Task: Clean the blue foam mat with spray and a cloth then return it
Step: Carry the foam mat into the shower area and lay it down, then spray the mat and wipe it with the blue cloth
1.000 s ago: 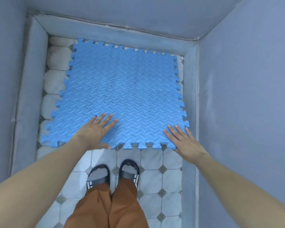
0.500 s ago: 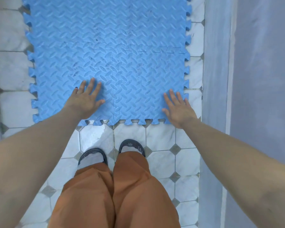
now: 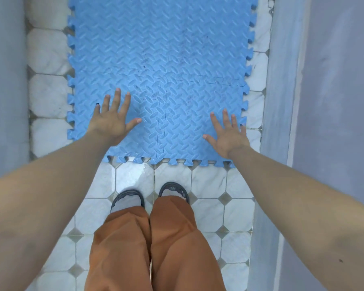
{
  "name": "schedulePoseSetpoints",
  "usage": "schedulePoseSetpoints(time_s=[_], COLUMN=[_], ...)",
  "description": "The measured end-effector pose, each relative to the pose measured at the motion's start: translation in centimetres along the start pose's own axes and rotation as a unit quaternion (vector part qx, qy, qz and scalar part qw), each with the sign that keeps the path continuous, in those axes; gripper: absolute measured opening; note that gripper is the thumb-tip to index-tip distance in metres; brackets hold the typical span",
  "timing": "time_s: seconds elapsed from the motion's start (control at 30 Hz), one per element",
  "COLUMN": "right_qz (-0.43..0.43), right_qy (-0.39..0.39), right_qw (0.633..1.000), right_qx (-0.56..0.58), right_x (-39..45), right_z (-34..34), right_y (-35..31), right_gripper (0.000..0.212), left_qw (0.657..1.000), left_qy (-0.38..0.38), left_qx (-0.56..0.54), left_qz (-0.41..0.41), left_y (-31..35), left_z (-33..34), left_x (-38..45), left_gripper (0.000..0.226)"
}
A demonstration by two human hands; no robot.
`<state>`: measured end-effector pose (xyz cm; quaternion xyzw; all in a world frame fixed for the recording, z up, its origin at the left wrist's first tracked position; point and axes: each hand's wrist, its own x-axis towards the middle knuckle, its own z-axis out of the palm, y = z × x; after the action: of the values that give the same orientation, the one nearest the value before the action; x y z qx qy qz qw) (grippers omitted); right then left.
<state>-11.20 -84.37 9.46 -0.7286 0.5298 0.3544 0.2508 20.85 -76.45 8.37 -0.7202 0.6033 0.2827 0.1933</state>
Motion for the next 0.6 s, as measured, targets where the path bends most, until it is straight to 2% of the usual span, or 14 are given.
schedulePoseSetpoints(time_s=[0.17,0.2,0.27,0.37,0.47,0.6], right_qz=[-0.033,-0.033,-0.031,-0.039,-0.064,-0.087], right_qy=[0.095,0.111,0.162,0.278,0.367,0.513], right_qw=[0.995,0.993,0.983,0.949,0.909,0.818], right_qx=[0.022,0.037,0.076,0.143,0.186,0.245], right_x=[-8.2,-10.3,-15.6,-23.7,-32.2,-39.2], right_z=[-14.3,-18.0,-25.6,-37.7,-42.1,-56.8], right_y=[-1.5,-1.7,-2.4,-3.4,-4.2,-6.9], right_gripper=[0.075,0.079,0.085,0.086,0.078,0.071], left_qw=[0.999,0.997,0.984,0.957,0.933,0.871], left_qy=[0.046,0.072,0.176,0.286,0.346,0.475], left_qx=[0.014,0.012,-0.020,-0.034,-0.012,0.004], left_qz=[-0.007,-0.007,0.016,0.048,0.097,0.128], left_y=[0.0,-0.1,0.2,0.6,3.8,4.9], left_z=[-14.2,-18.0,-26.7,-39.9,-45.7,-62.0], left_x=[-5.8,-7.2,-11.0,-15.8,-22.0,-25.5], left_gripper=[0.082,0.083,0.083,0.074,0.070,0.063])
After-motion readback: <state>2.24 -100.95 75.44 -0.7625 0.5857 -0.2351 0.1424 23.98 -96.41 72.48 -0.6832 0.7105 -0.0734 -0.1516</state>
